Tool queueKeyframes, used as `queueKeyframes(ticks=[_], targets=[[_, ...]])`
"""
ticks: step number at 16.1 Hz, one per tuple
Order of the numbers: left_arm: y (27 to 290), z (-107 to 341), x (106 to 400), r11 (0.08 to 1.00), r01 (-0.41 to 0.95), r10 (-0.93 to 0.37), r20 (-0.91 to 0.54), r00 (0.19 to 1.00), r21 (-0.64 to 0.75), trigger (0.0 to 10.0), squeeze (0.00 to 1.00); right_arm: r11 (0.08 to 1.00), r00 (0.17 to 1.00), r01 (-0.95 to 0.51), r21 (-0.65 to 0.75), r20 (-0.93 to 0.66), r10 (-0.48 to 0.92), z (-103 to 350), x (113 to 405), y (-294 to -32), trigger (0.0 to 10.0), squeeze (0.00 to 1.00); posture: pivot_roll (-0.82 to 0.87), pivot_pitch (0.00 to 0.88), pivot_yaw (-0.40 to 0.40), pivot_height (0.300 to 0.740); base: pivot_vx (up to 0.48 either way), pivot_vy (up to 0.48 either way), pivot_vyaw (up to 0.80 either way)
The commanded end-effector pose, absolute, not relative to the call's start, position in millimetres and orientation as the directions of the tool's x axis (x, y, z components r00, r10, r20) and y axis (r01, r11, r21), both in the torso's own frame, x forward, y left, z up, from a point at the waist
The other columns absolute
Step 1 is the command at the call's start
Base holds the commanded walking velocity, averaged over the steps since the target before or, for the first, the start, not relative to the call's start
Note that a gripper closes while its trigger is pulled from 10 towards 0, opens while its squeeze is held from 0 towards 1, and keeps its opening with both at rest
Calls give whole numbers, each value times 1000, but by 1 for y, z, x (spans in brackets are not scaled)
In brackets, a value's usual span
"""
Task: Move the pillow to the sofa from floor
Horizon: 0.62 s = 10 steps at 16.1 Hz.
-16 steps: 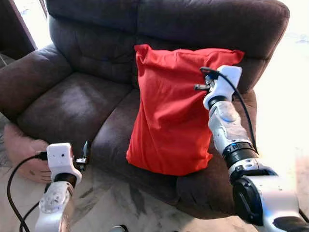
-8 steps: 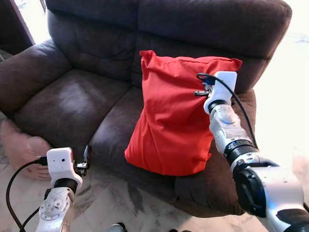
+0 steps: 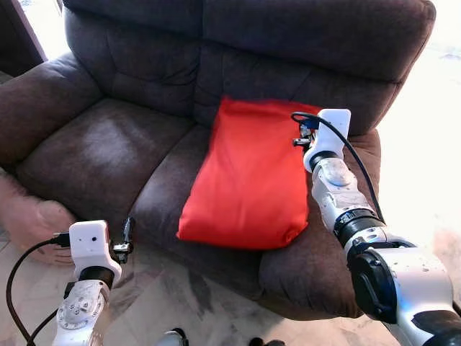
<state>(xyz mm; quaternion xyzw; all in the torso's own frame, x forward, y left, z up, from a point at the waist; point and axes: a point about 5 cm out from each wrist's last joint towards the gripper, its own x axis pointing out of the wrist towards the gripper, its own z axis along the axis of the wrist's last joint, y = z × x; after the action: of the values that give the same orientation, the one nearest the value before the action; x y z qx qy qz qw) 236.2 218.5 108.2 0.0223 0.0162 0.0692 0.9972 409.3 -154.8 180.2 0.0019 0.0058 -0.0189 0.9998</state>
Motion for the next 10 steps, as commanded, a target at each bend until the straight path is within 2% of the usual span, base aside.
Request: queueKeyframes(ticks=[1,2,3,10], targets=[[221,110,233,987,-147,149,-32,988,65,10000,0,999,999,42,7,-9,-42,182,410,-153,10000,1000,231,210,-48,740,0,0,0],[222,109,233,986,-149,152,-35,988,69,10000,0,999,999,45,4,-11,-45,182,410,-153,10000,690,231,209,-47,740,0,0,0],[222,109,233,987,-148,150,-36,988,68,10000,0,999,999,43,5,-12,-43,180,409,-153,10000,0,231,208,-47,740,0,0,0],[211,106,246,990,-126,128,-31,991,54,10000,0,998,996,47,31,-80,-45,123,383,-166,10000,0,205,189,-41,740,0,0,0]])
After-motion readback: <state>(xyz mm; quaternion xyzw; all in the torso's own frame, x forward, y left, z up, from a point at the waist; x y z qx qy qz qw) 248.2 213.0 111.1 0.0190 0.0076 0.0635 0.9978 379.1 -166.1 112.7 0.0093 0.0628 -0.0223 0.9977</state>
